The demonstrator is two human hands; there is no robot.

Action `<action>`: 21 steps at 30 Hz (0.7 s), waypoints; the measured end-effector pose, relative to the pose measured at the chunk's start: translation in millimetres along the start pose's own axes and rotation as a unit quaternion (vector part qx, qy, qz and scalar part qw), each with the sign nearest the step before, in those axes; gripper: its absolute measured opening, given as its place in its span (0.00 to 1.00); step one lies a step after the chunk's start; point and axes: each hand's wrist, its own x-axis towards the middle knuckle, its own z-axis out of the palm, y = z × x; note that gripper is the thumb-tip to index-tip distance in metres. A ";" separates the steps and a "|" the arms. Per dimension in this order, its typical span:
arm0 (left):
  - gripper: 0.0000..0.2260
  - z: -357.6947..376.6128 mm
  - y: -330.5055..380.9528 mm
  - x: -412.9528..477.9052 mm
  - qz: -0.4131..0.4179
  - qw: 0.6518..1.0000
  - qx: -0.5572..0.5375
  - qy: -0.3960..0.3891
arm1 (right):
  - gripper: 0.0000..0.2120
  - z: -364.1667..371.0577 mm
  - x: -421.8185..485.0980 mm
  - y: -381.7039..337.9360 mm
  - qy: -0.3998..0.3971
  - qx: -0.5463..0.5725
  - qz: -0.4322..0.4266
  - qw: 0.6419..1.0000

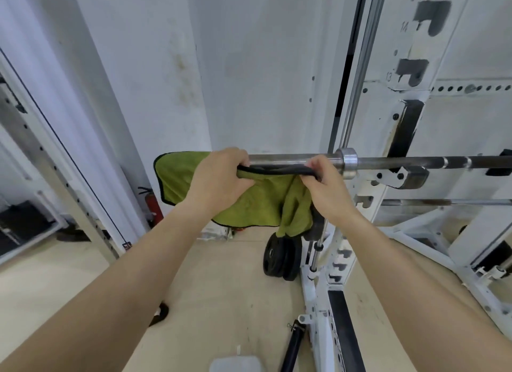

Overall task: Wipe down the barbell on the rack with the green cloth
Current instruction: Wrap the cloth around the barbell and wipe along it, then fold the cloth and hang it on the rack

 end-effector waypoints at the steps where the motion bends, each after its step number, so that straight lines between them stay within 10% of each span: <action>1: 0.18 -4.3 1.5 -10.5 -0.011 1.000 -0.013 -0.006 | 0.10 7.7 -12.2 -10.5 -0.020 0.048 0.013 0.999; 8: 0.09 -35.4 -2.4 -90.8 -0.166 0.979 -0.114 -0.037 | 0.06 70.2 -94.9 -60.0 -0.184 -0.028 -0.018 0.982; 21: 0.19 -42.4 -50.7 -297.1 -0.281 0.792 -0.459 -0.287 | 0.13 113.2 -204.3 -111.6 0.078 0.103 0.108 0.986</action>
